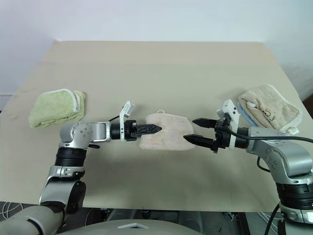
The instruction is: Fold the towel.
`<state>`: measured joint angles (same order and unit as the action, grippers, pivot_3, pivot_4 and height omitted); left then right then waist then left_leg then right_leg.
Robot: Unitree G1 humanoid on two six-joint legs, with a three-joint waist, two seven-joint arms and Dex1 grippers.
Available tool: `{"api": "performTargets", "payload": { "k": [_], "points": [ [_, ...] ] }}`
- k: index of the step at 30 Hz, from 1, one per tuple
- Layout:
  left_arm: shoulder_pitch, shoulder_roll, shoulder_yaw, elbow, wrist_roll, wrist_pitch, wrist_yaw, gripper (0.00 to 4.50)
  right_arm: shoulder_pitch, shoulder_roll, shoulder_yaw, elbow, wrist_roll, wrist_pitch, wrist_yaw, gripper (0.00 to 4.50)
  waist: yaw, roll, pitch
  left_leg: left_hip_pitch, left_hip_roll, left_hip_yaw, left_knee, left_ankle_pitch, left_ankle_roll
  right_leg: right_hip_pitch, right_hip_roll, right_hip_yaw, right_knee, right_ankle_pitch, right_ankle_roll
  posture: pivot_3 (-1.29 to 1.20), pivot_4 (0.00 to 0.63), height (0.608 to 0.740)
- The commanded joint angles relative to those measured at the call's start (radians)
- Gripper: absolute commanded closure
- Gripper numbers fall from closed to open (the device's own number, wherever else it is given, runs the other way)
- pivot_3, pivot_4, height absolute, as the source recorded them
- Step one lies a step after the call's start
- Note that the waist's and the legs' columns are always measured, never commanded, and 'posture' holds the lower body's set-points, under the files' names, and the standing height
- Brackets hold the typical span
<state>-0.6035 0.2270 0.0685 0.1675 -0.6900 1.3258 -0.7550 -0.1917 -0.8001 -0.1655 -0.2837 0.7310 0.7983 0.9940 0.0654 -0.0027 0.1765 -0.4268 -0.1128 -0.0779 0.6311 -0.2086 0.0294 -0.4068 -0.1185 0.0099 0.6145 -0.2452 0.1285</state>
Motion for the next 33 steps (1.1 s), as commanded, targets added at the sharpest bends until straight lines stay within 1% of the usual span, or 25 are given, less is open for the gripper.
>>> {"api": "performTargets", "payload": {
  "k": [1, 5, 8, 15, 16, 19, 20, 24, 29, 33],
  "points": [
    [0.001, -0.008, -0.033, 0.017, -0.013, 0.006, -0.011, 0.03, 0.005, -0.002, -0.012, -0.04, 0.016, -0.01, 0.004, 0.0, 0.0, 0.0, 0.0, 0.0, 0.0, 0.0, 0.0, 0.0, 0.0, 0.0, 0.0, 0.0, 0.0, 0.0, 0.0, 0.0, 0.15, 0.728],
    [0.001, 0.006, -0.033, 0.038, 0.008, -0.023, -0.009, 0.03, 0.019, -0.012, -0.017, -0.043, 0.014, -0.015, 0.013, 0.0, -0.001, 0.0, 0.0, 0.0, 0.0, 0.0, 0.0, 0.0, 0.0, 0.0, 0.0, 0.0, 0.0, 0.0, 0.0, 0.0, 0.15, 0.728],
    [0.001, 0.022, -0.049, 0.062, 0.029, -0.043, -0.007, 0.61, 0.02, -0.015, -0.019, -0.043, 0.014, -0.016, 0.015, 0.0, -0.001, 0.0, 0.0, 0.0, 0.0, 0.0, 0.0, 0.0, 0.0, 0.0, 0.0, 0.0, 0.0, 0.0, 0.0, 0.0, 0.15, 0.728],
    [0.003, 0.056, -0.097, 0.084, 0.052, -0.061, -0.021, 2.97, 0.012, -0.017, -0.021, -0.045, 0.017, -0.013, 0.015, 0.0, -0.008, 0.0, 0.0, 0.0, 0.001, 0.0, -0.001, 0.0, 0.0, -0.001, 0.0, 0.0, 0.0, 0.0, 0.0, 0.0, 0.15, 0.728],
    [0.003, 0.059, -0.103, 0.086, 0.055, -0.063, -0.023, 3.39, 0.011, -0.018, -0.02, -0.045, 0.017, -0.013, 0.015, 0.0, -0.008, 0.0, 0.0, 0.0, 0.001, 0.0, -0.001, 0.0, 0.0, -0.001, 0.0, 0.0, 0.0, 0.0, 0.0, 0.0, 0.15, 0.728],
    [0.007, 0.064, -0.114, 0.087, 0.062, -0.067, -0.029, 4.29, 0.01, -0.019, -0.02, -0.046, 0.016, -0.013, 0.017, 0.0, -0.005, 0.001, -0.001, 0.0, 0.0, 0.0, -0.001, 0.0, 0.0, -0.001, 0.0, 0.0, 0.0, 0.0, 0.0, 0.0, 0.15, 0.728],
    [0.008, 0.065, -0.116, 0.087, 0.063, -0.067, -0.031, 4.48, 0.01, -0.02, -0.02, -0.046, 0.016, -0.013, 0.017, 0.0, -0.005, 0.001, -0.001, 0.0, 0.0, 0.0, -0.001, 0.0, 0.0, -0.001, 0.0, 0.0, 0.0, 0.0, 0.0, 0.0, 0.15, 0.728],
    [0.013, 0.062, -0.1, 0.076, 0.063, -0.083, -0.015, 4.48, 0.006, -0.02, -0.016, -0.041, 0.012, -0.014, 0.019, 0.0, -0.01, 0.001, -0.001, 0.001, 0.001, 0.0, 0.0, 0.0, 0.0, 0.0, 0.0, 0.0, 0.0, 0.0, 0.0, 0.0, 0.15, 0.728],
    [-0.06, 0.055, 0.005, 0.131, 0.078, -0.175, 0.059, 4.48, -0.002, -0.021, -0.008, -0.04, 0.017, -0.01, 0.033, 0.0, -0.01, 0.001, 0.0, 0.001, 0.001, 0.0, 0.0, 0.0, 0.0, 0.0, 0.0, 0.0, 0.0, 0.0, 0.0, 0.0, 0.15, 0.728],
    [-0.135, 0.086, 0.085, 0.187, 0.054, -0.198, 0.079, 4.48, -0.011, -0.019, 0.001, -0.03, 0.01, -0.012, 0.04, 0.0, -0.027, 0.0, 0.0, 0.0, 0.001, 0.0, 0.001, 0.0, 0.0, 0.0, 0.001, 0.0, 0.001, 0.0, 0.0, 0.0, 0.15, 0.728]
  ]
}}
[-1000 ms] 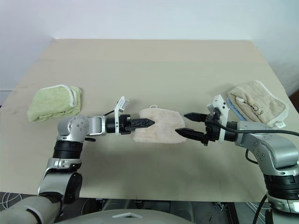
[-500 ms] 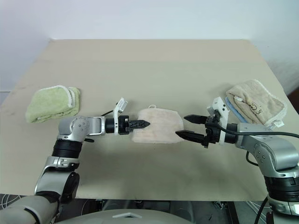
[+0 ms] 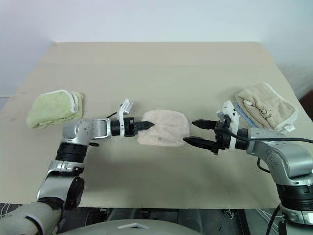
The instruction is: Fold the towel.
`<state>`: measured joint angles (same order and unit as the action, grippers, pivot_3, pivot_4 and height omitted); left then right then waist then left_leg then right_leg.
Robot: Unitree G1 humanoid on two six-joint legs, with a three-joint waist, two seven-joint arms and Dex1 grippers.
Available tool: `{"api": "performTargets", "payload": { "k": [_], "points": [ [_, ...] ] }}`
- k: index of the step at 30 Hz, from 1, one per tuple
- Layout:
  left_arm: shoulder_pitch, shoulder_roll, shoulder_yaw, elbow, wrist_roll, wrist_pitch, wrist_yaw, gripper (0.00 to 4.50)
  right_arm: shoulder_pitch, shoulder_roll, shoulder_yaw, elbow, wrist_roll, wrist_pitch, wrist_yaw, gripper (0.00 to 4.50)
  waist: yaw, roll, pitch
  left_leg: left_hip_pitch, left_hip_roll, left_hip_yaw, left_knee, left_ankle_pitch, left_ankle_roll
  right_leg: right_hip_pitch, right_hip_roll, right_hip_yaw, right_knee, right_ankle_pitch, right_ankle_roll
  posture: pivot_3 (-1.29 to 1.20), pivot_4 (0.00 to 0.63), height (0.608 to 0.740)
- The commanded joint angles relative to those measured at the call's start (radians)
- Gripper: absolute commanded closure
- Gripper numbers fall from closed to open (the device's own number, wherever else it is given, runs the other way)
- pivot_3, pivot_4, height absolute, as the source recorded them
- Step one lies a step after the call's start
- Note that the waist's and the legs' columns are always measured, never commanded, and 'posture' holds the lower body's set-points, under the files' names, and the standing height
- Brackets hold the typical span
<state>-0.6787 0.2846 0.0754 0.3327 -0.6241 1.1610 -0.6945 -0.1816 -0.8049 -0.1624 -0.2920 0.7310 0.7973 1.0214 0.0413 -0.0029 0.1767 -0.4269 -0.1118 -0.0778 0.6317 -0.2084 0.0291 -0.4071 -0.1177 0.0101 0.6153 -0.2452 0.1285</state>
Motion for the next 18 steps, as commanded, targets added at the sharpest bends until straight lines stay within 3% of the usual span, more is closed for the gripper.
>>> {"api": "performTargets", "payload": {
  "k": [1, 13, 18],
  "points": [
    [-0.087, 0.042, 0.109, 0.041, -0.021, -0.034, 0.023, 4.48, -0.025, -0.014, 0.001, -0.018, 0.007, -0.011, 0.015, 0.0, -0.005, -0.001, 0.0, 0.0, 0.0, 0.0, 0.0, 0.0, 0.0, 0.0, 0.0, 0.0, 0.0, 0.0, 0.0, 0.0, 0.15, 0.728],
    [-0.247, 0.295, 0.255, 0.189, -0.02, -0.067, -0.007, 4.48, -0.05, -0.006, 0.03, 0.014, -0.011, -0.023, 0.025, 0.0, -0.005, -0.002, 0.002, -0.002, -0.002, 0.001, -0.003, 0.0, 0.0, -0.005, 0.0, 0.0, 0.006, 0.0, 0.0, 0.0, 0.15, 0.728],
    [-0.248, 0.418, 0.379, 0.187, -0.053, -0.044, 0.035, 4.48, -0.042, -0.008, 0.027, 0.014, -0.009, -0.019, 0.03, 0.0, -0.007, -0.003, 0.002, -0.002, -0.001, 0.0, -0.003, 0.0, 0.0, -0.008, 0.0, 0.0, 0.005, 0.0, 0.0, 0.0, 0.15, 0.728]
  ]
}}
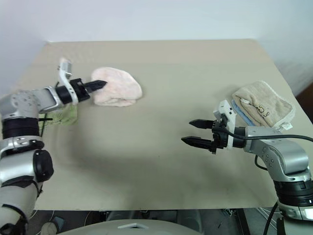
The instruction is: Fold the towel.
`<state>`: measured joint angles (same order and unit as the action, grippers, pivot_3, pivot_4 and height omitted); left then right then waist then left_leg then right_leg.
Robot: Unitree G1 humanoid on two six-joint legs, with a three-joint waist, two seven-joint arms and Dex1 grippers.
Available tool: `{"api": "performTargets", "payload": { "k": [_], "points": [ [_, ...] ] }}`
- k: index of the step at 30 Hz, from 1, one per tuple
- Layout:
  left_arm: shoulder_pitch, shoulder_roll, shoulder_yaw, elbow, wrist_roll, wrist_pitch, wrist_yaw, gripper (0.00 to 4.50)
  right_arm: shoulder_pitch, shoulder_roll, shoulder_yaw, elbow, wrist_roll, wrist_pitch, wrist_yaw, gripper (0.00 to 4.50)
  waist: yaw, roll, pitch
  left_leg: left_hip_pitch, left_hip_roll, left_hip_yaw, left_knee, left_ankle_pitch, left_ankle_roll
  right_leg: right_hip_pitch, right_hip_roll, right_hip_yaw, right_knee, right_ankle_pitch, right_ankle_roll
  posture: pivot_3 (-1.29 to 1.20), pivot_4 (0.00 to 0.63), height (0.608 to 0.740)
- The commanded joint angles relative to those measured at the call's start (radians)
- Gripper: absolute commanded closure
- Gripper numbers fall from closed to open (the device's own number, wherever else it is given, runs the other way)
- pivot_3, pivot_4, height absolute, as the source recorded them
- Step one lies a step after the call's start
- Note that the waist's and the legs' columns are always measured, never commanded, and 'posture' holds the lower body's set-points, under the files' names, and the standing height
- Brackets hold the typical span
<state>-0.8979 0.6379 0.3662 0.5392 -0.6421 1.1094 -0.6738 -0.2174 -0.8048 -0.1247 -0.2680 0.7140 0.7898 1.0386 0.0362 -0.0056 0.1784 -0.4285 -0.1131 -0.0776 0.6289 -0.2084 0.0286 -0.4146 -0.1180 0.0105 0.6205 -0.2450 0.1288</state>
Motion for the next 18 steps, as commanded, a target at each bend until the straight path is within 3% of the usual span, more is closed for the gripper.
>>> {"api": "performTargets", "payload": {
  "k": [1, 7, 11, 18],
  "points": [
    [-0.028, 0.077, 0.102, -0.023, -0.042, 0.013, 0.018, 4.48, -0.005, -0.009, -0.011, -0.01, 0.008, -0.012, 0.014, 0.0, -0.002, 0.0, 0.0, 0.0, 0.0, 0.0, 0.0, 0.0, 0.0, 0.0, 0.0, 0.0, 0.0, 0.0, 0.0, 0.0, 0.15, 0.728],
    [-0.034, 0.18, 0.206, 0.003, -0.066, 0.041, 0.049, 4.48, -0.016, -0.003, 0.004, 0.003, 0.002, -0.014, 0.023, 0.0, 0.0, -0.002, 0.001, 0.0, 0.0, 0.0, 0.0, 0.0, 0.0, -0.001, 0.0, 0.0, 0.002, 0.0, 0.0, 0.0, 0.15, 0.728],
    [0.054, 0.233, 0.362, -0.02, -0.089, 0.056, 0.137, 4.48, -0.029, 0.002, 0.019, 0.018, -0.002, -0.019, 0.031, 0.0, -0.007, -0.002, 0.001, 0.0, 0.0, 0.001, 0.0, 0.0, 0.0, -0.003, 0.0, 0.001, 0.005, 0.0, 0.0, 0.0, 0.15, 0.728],
    [0.308, 0.073, 0.686, -0.259, -0.196, 0.127, 0.387, 4.48, -0.023, -0.005, 0.025, 0.026, -0.002, -0.022, 0.048, 0.0, -0.024, -0.002, 0.0, 0.0, 0.0, 0.001, 0.0, 0.0, 0.0, -0.005, -0.001, 0.004, 0.009, 0.0, 0.0, 0.0, 0.15, 0.728]
  ]
}}
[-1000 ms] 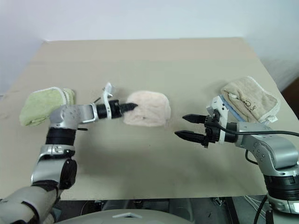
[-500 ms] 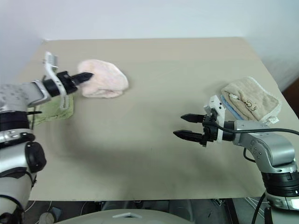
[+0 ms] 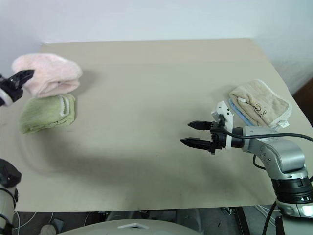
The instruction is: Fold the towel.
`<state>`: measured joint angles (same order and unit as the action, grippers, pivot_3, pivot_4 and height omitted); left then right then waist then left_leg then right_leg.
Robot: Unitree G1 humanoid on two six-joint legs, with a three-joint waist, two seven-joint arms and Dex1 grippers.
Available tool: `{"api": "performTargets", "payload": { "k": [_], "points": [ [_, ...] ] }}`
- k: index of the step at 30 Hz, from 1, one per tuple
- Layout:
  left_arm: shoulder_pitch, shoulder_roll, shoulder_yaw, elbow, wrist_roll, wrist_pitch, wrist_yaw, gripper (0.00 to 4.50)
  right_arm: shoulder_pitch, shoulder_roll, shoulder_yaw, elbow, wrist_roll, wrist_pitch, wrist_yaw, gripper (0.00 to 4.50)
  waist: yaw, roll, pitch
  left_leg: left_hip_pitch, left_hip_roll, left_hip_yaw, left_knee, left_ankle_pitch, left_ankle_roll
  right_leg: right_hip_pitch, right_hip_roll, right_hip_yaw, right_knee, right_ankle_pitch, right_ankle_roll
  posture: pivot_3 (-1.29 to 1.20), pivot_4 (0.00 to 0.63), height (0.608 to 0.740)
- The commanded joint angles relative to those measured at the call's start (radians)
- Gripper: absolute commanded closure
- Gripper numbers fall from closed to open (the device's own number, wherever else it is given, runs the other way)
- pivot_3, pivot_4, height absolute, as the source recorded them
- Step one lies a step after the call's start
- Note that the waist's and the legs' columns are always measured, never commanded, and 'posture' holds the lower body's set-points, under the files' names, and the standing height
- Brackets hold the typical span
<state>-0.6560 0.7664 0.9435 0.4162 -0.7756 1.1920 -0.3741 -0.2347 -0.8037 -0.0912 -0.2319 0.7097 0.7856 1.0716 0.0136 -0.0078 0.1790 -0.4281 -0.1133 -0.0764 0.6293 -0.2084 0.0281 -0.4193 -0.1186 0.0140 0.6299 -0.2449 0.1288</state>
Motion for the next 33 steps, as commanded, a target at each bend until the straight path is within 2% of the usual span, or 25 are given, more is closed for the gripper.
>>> {"api": "performTargets", "payload": {
  "k": [1, 4, 7, 20, 23, 25, 33],
  "points": [
    [0.1, -0.09, 0.138, -0.187, -0.083, 0.067, 0.12, 4.48, -0.008, -0.007, -0.007, -0.007, 0.002, -0.017, 0.017, 0.0, -0.002, 0.0, 0.0, 0.0, 0.0, 0.0, 0.0, 0.0, 0.0, 0.0, 0.0, 0.001, -0.001, 0.0, 0.0, 0.0, 0.15, 0.728],
    [0.185, -0.165, 0.201, -0.296, -0.124, 0.085, 0.192, 4.48, -0.013, -0.01, -0.002, -0.004, 0.001, -0.014, 0.025, 0.0, -0.001, -0.005, 0.0, 0.0, 0.0, 0.001, 0.001, 0.0, 0.0, 0.001, 0.0, 0.001, 0.0, 0.0, 0.0, 0.0, 0.15, 0.728],
    [0.24, -0.194, 0.219, -0.318, -0.126, 0.057, 0.233, 4.48, -0.02, -0.011, 0.003, -0.002, 0.0, -0.011, 0.031, 0.0, -0.001, -0.008, -0.001, 0.0, 0.001, 0.001, 0.001, 0.001, -0.001, 0.0, 0.001, 0.001, 0.0, 0.0, 0.0, 0.0, 0.15, 0.728],
    [0.283, -0.175, 0.125, -0.248, -0.122, -0.104, 0.243, 4.48, -0.042, -0.008, 0.016, 0.011, -0.012, -0.013, 0.041, 0.0, -0.001, -0.008, -0.001, 0.001, 0.002, 0.003, 0.001, 0.001, -0.001, 0.0, 0.0, 0.001, -0.001, 0.0, 0.0, 0.0, 0.15, 0.728],
    [0.28, -0.159, 0.085, -0.251, -0.129, -0.126, 0.196, 3.68, -0.04, -0.004, 0.014, 0.012, -0.014, -0.017, 0.038, 0.0, -0.001, -0.008, -0.001, 0.001, 0.002, 0.003, 0.001, 0.001, -0.001, 0.0, 0.0, 0.001, -0.001, 0.0, 0.0, 0.0, 0.15, 0.728],
    [0.274, -0.142, 0.069, -0.255, -0.137, -0.143, 0.164, 2.98, -0.04, -0.002, 0.013, 0.013, -0.015, -0.019, 0.037, 0.0, -0.001, -0.008, -0.001, 0.001, 0.002, 0.003, 0.001, 0.001, -0.001, 0.0, 0.001, 0.001, -0.001, 0.0, -0.001, 0.0, 0.15, 0.728],
    [0.397, 0.015, -0.038, -0.316, -0.084, -0.275, -0.124, 0.37, -0.039, -0.004, 0.005, 0.019, -0.015, -0.033, 0.043, 0.0, -0.004, -0.008, -0.001, 0.001, 0.003, 0.006, -0.002, 0.001, -0.001, -0.001, 0.0, 0.003, -0.002, -0.001, -0.001, 0.0, 0.15, 0.728]
  ]
}}
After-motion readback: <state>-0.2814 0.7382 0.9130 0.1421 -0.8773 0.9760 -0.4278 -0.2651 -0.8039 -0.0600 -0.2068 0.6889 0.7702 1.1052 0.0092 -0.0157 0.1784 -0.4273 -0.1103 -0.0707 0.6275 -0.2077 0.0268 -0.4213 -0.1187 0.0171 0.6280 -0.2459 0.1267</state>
